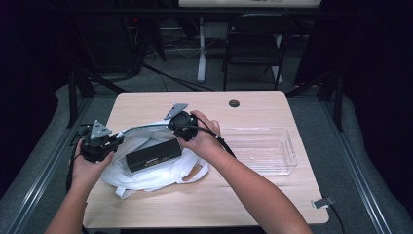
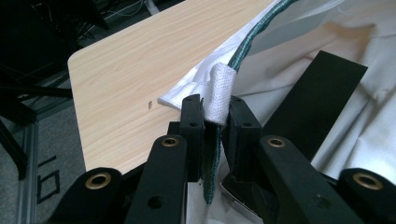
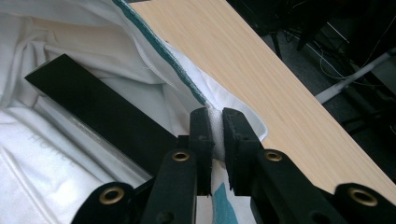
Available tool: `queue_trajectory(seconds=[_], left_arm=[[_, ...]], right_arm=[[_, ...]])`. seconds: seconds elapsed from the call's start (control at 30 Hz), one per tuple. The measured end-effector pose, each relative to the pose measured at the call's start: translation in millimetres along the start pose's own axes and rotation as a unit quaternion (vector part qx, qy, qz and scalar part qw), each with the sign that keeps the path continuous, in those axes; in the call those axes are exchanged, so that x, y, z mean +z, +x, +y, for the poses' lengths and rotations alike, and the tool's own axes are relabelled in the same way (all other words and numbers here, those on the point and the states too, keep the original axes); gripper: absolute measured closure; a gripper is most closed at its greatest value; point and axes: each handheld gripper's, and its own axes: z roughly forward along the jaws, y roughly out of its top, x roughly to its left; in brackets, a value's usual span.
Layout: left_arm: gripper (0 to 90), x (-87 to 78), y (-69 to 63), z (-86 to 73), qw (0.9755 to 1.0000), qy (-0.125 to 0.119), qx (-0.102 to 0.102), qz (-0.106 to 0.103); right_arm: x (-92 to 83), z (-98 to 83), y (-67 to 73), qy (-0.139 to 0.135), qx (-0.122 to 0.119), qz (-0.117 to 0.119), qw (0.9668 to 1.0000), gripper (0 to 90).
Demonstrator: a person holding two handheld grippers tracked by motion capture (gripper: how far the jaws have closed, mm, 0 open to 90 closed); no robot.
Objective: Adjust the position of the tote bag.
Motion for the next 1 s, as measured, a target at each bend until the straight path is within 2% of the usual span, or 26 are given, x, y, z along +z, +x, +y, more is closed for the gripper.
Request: queue_trajectory(seconds=[0.03, 0.5, 0.53, 0.77, 1.0], left_arm=[[78.9, 2.2, 0.3, -0.2, 1.0000, -0.001, -0.006, -0.001], [79.1, 16.7, 4.0, 1.9, 0.9999, 0.009, -0.010, -0.008], [79.1, 18.1, 4.3, 2.4, 0.9998, 0.012, -0.009, -0.008], [79.2, 23.3, 5.4, 3.1, 0.9997, 0.019, -0.011, -0.006], [79.3, 28.9, 7.2, 7.0, 0.9995, 0.028, -0.010, -0.007]], right_arm=[[1.2, 0.2, 0.3, -0.001, 0.000, -0.003, 1.0000, 82.6], [15.8, -1.2, -7.3, 0.015, -0.006, -0.012, 0.9998, 82.6], [18.3, -2.1, -8.6, 0.012, 0.001, -0.010, 0.9999, 82.7], [22.7, -1.8, -9.7, 0.019, 0.001, -0.012, 0.9998, 82.7], [29.3, -1.6, -14.6, 0.019, 0.013, -0.010, 0.9997, 82.7]])
